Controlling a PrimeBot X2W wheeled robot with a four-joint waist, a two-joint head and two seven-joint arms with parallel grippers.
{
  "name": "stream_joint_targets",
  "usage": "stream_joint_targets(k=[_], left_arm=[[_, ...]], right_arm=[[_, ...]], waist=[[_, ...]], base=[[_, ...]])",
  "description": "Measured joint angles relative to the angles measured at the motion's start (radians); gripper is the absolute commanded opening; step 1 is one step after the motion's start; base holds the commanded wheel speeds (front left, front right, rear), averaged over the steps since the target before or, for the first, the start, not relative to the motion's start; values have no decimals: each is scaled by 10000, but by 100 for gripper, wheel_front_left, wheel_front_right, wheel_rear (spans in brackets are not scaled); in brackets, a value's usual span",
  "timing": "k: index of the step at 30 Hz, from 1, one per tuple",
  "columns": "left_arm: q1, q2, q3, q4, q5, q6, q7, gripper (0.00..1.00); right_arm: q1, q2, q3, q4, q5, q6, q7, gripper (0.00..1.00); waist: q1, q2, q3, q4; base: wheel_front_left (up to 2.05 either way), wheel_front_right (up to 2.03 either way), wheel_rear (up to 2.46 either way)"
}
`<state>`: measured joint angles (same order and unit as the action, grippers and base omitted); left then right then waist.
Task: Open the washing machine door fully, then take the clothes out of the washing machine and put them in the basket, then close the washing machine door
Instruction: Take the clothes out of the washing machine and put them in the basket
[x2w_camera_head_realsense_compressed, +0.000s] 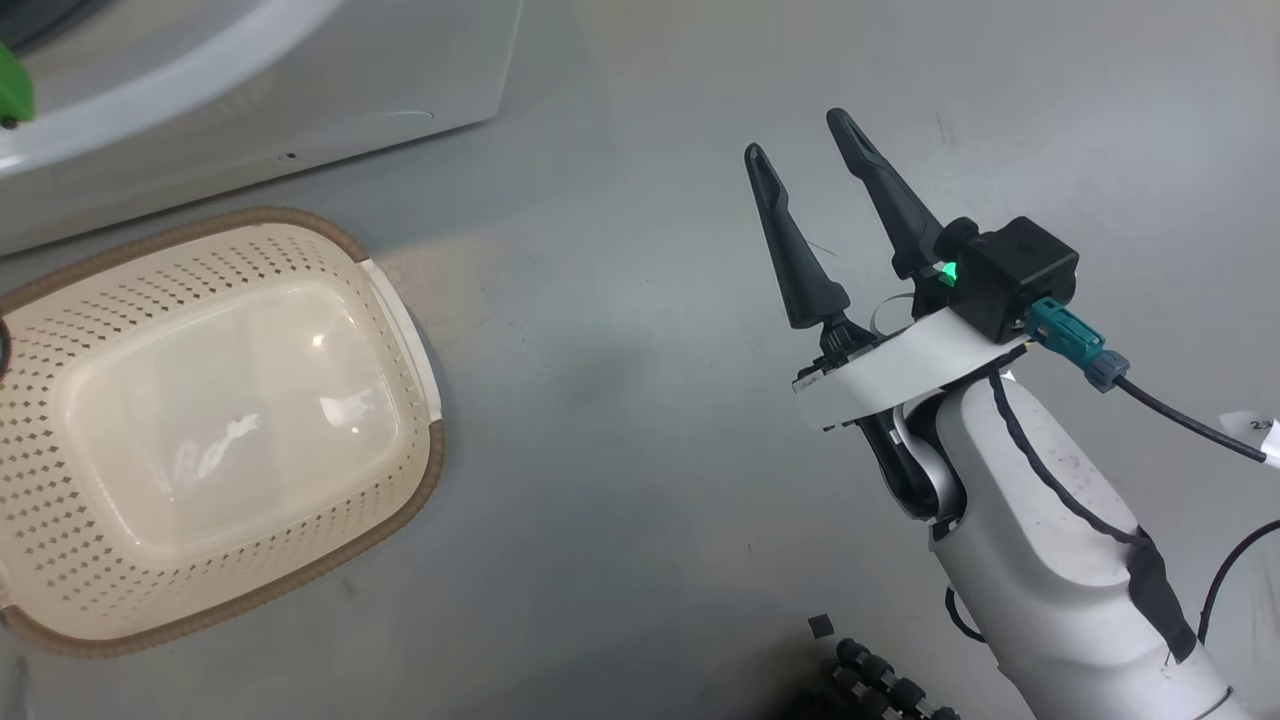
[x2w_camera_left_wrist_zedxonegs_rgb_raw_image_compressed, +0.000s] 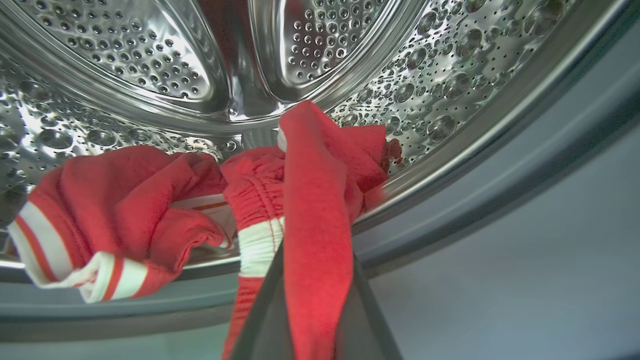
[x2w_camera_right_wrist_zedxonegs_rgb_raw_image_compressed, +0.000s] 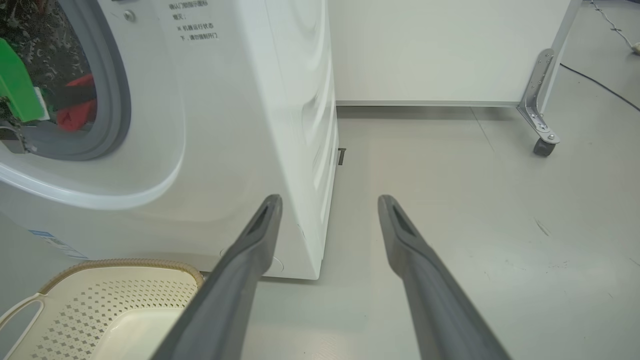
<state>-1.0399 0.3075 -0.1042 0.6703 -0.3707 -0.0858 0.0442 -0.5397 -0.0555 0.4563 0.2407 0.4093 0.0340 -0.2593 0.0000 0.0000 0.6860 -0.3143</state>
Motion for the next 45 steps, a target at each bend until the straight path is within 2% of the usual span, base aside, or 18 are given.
stream_joint_targets(k=[9,21,33,45], left_arm=[[1021,-458,-230,-416,297,35,-1131,0],[2266,-907,-278,-1624,562,656,-2533,0],[3275,-1379,-337,-2955,663,1112,-2755,0],[4096,-1383,-201,-4738,834,1434,-2930,0]], right_arm=[[353,-4,-61,226,-197,0,0,100],[812,-10,-399,529,-523,2,0,100],[1197,-94,-780,815,-957,92,0,100],[1622,-88,-982,1062,-1072,209,0,100]], waist=[[-1,0,-673,215],[0,0,-1567,709],[-1,0,-2339,1461],[-1,0,-3256,2059]], base=[[0,0,0],[0,0,0],[0,0,0],[0,0,0]])
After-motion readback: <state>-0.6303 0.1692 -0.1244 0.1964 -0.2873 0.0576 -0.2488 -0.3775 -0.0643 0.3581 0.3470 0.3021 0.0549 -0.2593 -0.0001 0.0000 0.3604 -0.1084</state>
